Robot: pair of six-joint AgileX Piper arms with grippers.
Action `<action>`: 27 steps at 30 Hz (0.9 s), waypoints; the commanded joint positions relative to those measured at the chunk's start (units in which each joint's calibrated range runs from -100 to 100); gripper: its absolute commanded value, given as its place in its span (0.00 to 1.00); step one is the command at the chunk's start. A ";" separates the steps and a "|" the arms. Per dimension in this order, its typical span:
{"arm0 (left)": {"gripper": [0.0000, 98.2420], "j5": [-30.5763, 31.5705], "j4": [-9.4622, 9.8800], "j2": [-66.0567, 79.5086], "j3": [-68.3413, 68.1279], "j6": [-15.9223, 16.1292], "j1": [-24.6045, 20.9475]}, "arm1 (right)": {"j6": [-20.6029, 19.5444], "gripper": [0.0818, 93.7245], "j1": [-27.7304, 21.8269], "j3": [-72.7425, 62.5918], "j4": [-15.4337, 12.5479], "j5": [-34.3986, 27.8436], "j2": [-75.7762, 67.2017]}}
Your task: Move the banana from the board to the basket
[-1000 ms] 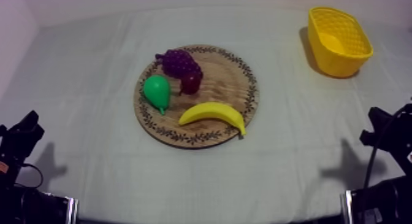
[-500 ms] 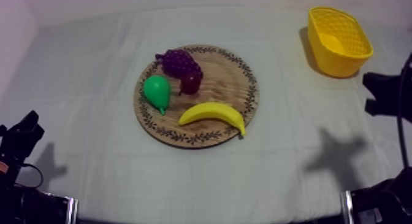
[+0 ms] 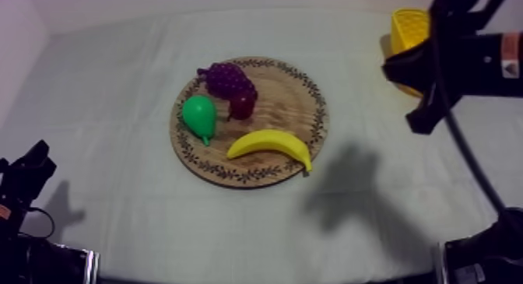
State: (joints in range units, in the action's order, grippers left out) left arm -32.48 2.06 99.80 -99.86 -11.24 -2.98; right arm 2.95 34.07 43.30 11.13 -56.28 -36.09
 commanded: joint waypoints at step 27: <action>0.00 -0.02 0.01 0.03 -0.03 -0.02 -0.03 | 11.16 0.79 6.14 -7.12 -3.83 2.67 21.84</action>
State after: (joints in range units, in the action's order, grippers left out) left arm -32.48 2.06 99.80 -99.86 -11.24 -2.98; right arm 14.25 40.29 36.27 7.77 -53.28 -14.17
